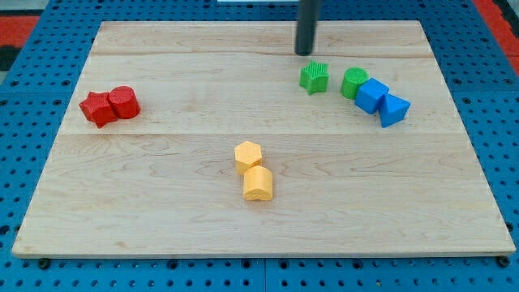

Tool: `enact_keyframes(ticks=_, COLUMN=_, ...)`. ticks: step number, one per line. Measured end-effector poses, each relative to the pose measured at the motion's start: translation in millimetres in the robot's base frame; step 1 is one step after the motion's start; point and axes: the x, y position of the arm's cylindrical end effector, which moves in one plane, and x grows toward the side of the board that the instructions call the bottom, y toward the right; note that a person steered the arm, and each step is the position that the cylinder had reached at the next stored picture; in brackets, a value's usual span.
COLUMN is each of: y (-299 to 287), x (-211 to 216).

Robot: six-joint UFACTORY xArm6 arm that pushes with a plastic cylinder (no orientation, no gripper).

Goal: Place your hand to the left of the green star

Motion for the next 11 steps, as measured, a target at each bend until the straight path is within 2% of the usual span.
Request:
enact_keyframes(ticks=1, y=-45, x=2)
enact_keyframes(ticks=3, y=-49, x=52)
enact_keyframes(ticks=5, y=-46, x=52)
enact_keyframes(ticks=7, y=-79, x=52)
enact_keyframes(ticks=8, y=-76, x=58)
enact_keyframes(ticks=9, y=-58, x=82)
enact_keyframes(ticks=11, y=12, x=62)
